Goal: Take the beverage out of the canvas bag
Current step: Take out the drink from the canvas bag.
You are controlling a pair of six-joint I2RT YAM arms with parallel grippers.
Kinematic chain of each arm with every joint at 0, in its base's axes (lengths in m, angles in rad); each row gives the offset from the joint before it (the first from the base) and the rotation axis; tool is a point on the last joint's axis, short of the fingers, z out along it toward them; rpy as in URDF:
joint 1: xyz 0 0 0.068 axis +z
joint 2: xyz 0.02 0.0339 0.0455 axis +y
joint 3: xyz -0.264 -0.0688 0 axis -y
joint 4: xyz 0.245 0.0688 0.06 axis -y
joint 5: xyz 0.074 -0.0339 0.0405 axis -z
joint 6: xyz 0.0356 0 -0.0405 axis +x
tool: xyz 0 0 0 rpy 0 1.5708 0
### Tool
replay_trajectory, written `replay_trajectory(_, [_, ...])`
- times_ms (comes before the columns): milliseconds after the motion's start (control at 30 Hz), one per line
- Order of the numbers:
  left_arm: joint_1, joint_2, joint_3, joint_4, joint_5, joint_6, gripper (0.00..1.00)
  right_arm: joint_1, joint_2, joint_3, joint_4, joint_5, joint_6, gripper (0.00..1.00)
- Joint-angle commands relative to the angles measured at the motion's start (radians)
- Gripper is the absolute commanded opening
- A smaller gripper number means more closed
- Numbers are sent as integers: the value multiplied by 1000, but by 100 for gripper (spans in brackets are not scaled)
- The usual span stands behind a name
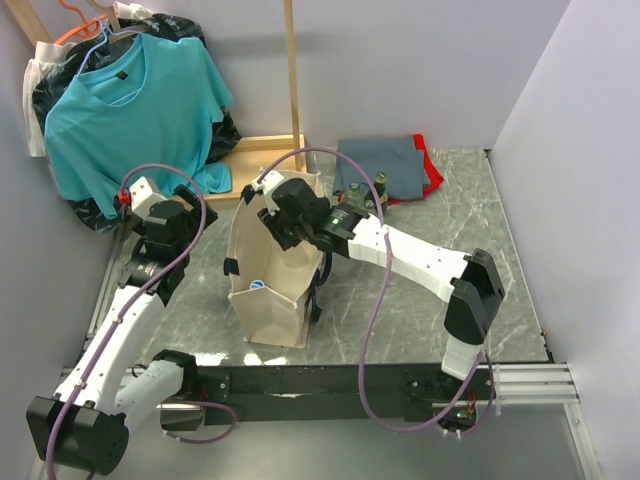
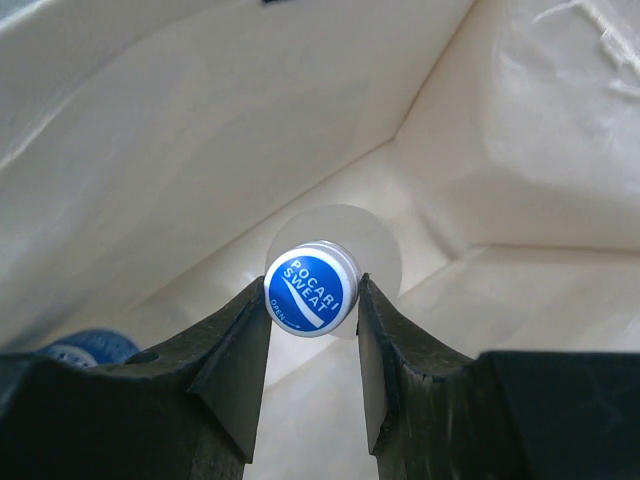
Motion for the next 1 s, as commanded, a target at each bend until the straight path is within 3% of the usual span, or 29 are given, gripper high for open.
replay_trajectory(0, [3,-16,-4,13,-26,23,96,-19,3,116,130,27,-25,0])
replay_trajectory(200, [3,-17,-7,16,-30,24,96,-24,-5,107,125,41,-14,0])
replay_trajectory(467, [3,-5,-3,21,-13,20,96,-38,-4,115,100,42,17,19])
replay_trajectory(567, [3,-6,-4,21,-18,20,96,-42,7,124,93,36,24,31])
replay_trajectory(700, [3,-8,-6,16,-24,21,96,-47,18,139,76,27,34,32])
replay_trajectory(767, [4,-11,-6,18,-21,21,96,-48,23,144,71,19,35,44])
replay_trajectory(967, [3,-11,-6,18,-21,21,96,-58,55,182,41,21,43,45])
